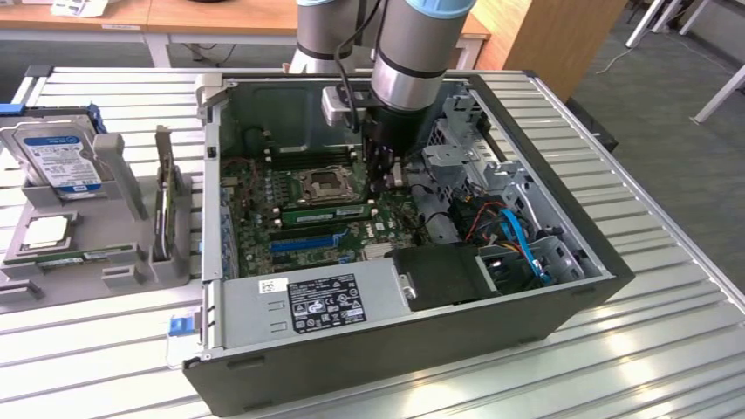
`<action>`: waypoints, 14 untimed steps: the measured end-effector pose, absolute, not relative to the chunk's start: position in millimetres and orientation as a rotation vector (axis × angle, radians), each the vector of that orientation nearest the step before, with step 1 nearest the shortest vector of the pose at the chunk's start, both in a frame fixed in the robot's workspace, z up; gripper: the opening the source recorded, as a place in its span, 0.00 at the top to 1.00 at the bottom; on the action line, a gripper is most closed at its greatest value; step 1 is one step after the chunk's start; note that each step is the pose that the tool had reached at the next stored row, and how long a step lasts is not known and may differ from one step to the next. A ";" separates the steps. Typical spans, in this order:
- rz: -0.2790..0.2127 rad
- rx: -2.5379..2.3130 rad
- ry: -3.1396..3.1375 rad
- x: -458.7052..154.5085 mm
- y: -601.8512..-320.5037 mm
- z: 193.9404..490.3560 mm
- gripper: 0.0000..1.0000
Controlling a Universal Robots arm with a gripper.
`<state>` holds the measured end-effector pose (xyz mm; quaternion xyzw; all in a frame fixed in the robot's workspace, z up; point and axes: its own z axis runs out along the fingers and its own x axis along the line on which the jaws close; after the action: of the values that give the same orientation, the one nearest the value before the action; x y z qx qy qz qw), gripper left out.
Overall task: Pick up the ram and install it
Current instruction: 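Press down the ram until it locks into place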
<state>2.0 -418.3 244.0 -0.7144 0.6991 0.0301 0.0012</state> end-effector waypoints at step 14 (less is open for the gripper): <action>0.094 -2.243 2.195 2.0 -418.3 234.1 0.90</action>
<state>2.0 -418.3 234.1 -0.7144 0.6991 0.0301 0.0011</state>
